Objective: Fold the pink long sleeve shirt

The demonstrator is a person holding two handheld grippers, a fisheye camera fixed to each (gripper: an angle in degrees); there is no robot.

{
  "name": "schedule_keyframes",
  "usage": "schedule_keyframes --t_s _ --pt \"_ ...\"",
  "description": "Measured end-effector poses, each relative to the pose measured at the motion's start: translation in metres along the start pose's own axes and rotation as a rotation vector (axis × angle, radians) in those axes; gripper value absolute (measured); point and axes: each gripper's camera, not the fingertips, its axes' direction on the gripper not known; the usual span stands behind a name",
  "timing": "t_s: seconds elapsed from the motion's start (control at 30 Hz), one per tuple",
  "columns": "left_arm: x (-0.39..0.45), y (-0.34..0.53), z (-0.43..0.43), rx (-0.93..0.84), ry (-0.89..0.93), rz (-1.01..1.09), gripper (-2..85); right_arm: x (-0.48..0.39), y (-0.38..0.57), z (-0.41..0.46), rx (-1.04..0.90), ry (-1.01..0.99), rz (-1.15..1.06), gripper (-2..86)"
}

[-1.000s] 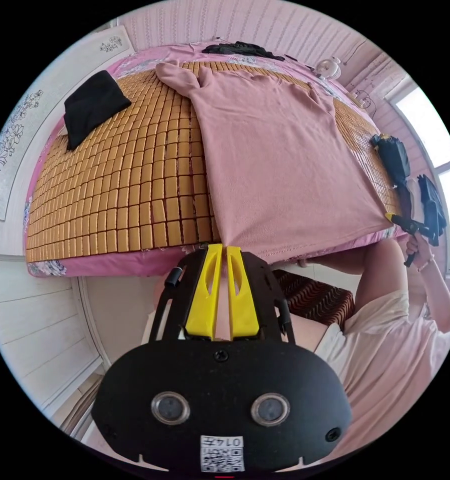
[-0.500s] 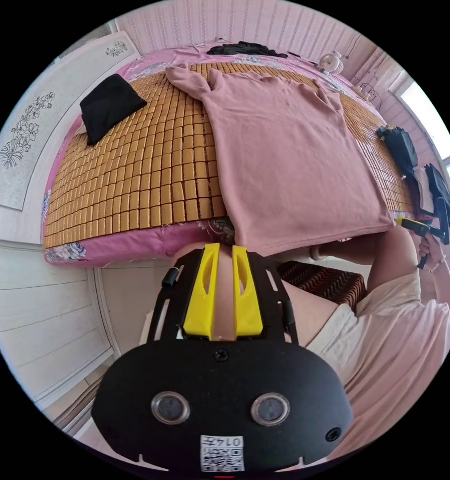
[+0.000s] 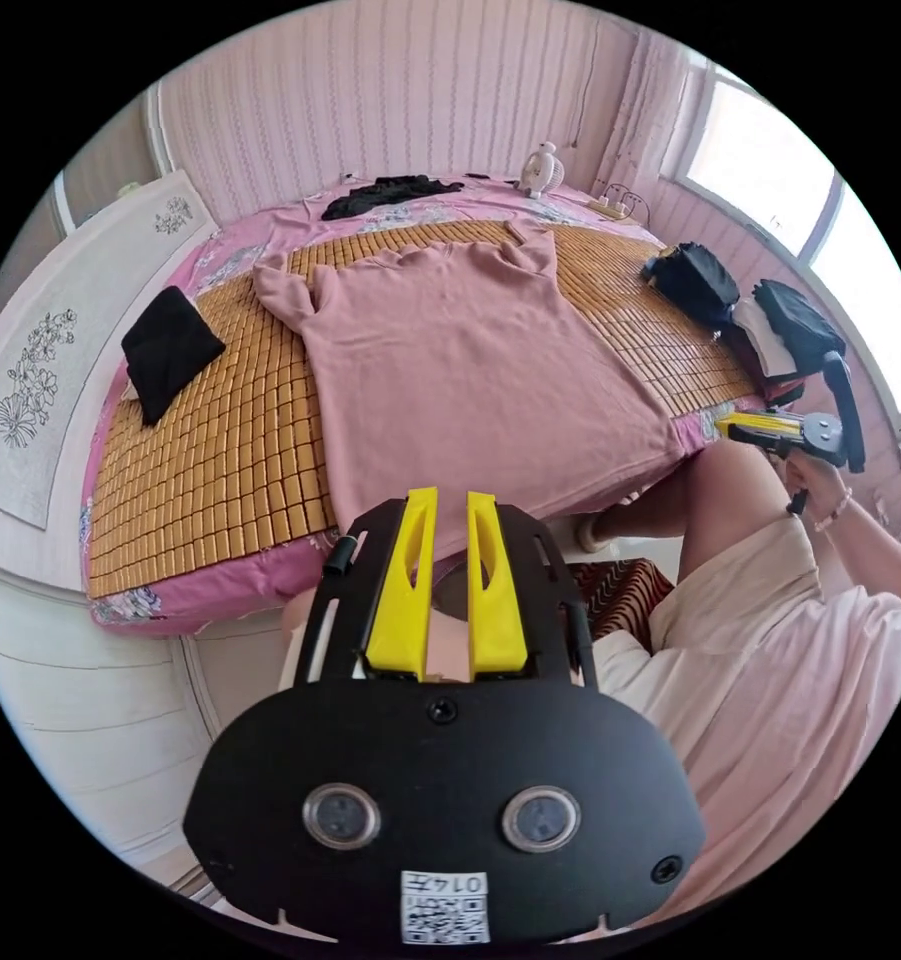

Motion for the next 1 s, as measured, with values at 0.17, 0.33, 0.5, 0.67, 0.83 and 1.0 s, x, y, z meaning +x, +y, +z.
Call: schedule_keyframes --t_s 0.17,0.33,0.5,0.67,0.83,1.0 --pt "0.060 0.001 0.018 -0.009 -0.066 0.086 5.8 -0.038 0.022 -0.008 -0.007 0.057 -0.089 -0.3" --pt "0.098 0.002 0.042 -0.011 -0.032 0.130 5.9 -0.063 0.043 -0.021 0.025 0.070 -0.111 -0.4" --pt "0.127 0.003 0.075 -0.040 -0.013 0.152 6.0 -0.072 0.058 -0.030 0.065 0.041 -0.083 -0.4" --pt "0.156 -0.002 0.119 -0.074 0.014 0.180 6.2 -0.073 0.074 -0.039 0.108 -0.010 -0.055 -0.2" --pt "0.175 -0.018 0.151 -0.048 0.091 0.176 6.3 -0.044 0.086 -0.055 0.207 0.011 0.050 4.2" --pt "0.188 -0.058 0.188 -0.019 0.171 0.229 6.3 -0.006 0.059 -0.047 0.267 0.309 0.127 7.0"
